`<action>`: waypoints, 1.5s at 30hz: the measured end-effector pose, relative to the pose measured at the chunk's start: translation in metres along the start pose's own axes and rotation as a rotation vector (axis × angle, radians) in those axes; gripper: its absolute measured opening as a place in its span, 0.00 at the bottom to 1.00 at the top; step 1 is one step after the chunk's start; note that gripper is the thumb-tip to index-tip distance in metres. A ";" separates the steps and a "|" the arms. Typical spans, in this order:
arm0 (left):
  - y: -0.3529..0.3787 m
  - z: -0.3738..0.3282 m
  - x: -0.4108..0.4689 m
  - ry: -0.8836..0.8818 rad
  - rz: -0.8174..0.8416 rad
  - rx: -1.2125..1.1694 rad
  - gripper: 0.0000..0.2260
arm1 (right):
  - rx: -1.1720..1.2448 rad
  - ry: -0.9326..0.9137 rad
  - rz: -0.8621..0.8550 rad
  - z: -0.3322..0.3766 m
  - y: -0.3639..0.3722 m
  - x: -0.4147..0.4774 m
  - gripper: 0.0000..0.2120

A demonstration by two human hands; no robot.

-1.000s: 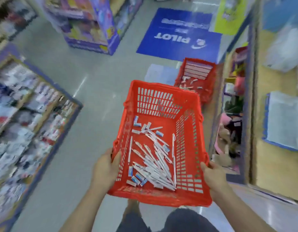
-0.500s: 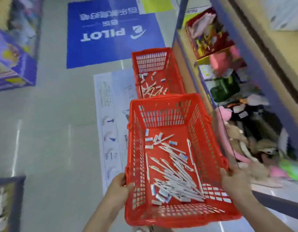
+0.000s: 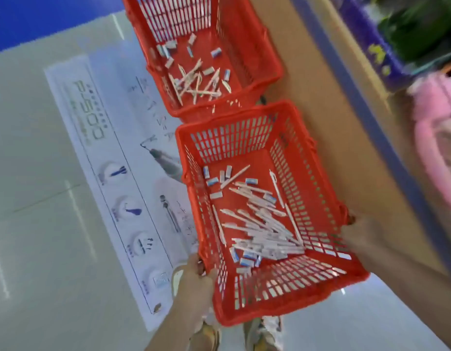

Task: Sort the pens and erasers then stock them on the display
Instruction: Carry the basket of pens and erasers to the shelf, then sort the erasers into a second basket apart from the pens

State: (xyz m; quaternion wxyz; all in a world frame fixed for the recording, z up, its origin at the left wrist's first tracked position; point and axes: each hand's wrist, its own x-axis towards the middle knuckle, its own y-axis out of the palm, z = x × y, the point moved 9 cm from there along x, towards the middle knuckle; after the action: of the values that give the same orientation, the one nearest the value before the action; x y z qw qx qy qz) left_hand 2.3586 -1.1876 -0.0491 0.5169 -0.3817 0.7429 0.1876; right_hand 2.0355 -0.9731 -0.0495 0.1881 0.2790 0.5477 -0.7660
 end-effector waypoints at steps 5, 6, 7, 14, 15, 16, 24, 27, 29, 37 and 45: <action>0.019 -0.005 0.030 0.080 0.023 0.138 0.09 | -0.128 -0.072 -0.161 0.001 0.003 0.024 0.20; 0.023 -0.010 0.036 0.086 0.021 0.118 0.09 | -0.106 -0.116 -0.222 0.017 -0.004 0.021 0.18; 0.027 -0.015 0.043 0.093 0.012 0.093 0.09 | -0.055 -0.165 -0.288 0.032 -0.015 0.020 0.16; 0.057 -0.032 0.056 0.129 -0.092 0.132 0.07 | 0.051 -0.276 -0.350 0.067 -0.034 0.025 0.16; 0.061 -0.033 0.056 0.118 -0.094 0.139 0.07 | 0.066 -0.281 -0.324 0.069 -0.033 0.022 0.17; 0.064 -0.031 0.057 0.100 -0.100 0.160 0.08 | 0.088 -0.275 -0.286 0.072 -0.031 0.016 0.17; 0.035 -0.114 0.011 0.179 -0.081 0.671 0.17 | 0.433 -0.081 0.200 0.078 -0.021 -0.064 0.16; 0.018 -0.173 -0.024 0.318 -0.014 0.691 0.13 | 0.485 -0.016 0.263 0.080 -0.029 -0.102 0.18; -0.001 -0.211 -0.043 0.365 0.000 0.713 0.14 | 0.471 -0.012 0.308 0.088 -0.033 -0.125 0.16; -0.057 -0.356 -0.036 0.518 -0.009 0.769 0.14 | 0.365 -0.032 0.176 0.171 -0.041 -0.143 0.15; -0.016 -0.438 0.046 0.757 0.240 1.112 0.10 | 0.820 0.302 -0.108 0.225 0.015 -0.110 0.12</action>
State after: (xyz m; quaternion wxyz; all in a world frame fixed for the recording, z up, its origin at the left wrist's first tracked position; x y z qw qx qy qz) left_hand 2.0892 -1.5102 0.0843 0.3164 -0.0138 0.8956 -0.3125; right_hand 2.0799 -1.1926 0.0641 -0.0606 0.4106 0.2336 -0.8793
